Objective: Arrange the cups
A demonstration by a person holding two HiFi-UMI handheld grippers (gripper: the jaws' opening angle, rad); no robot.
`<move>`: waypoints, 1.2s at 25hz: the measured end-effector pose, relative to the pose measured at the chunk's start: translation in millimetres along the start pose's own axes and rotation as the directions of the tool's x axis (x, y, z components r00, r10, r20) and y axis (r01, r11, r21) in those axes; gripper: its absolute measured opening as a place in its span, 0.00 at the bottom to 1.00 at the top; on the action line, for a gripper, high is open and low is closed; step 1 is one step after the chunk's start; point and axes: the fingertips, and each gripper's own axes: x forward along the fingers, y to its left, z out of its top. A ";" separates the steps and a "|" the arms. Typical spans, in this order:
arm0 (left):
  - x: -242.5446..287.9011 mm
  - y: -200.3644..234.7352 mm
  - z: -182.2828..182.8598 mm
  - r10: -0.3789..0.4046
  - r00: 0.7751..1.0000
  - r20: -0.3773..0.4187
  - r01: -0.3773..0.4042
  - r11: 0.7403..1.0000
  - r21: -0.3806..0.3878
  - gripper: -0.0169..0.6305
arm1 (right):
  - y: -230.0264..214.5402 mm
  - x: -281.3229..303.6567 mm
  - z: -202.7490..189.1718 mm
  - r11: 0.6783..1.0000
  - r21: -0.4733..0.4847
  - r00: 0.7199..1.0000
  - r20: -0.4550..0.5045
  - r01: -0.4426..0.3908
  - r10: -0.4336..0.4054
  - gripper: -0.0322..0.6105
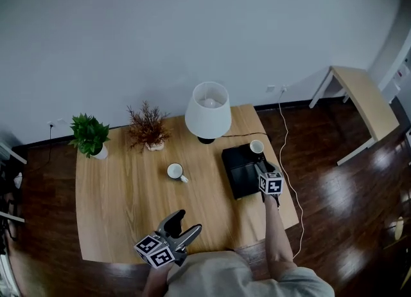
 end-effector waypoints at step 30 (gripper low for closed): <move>-35.3 35.0 30.1 0.116 0.978 0.171 -0.109 0.993 -0.048 0.59 | 347.3 28.0 -5.2 0.669 -0.444 0.798 -0.233 -0.596 0.556 0.38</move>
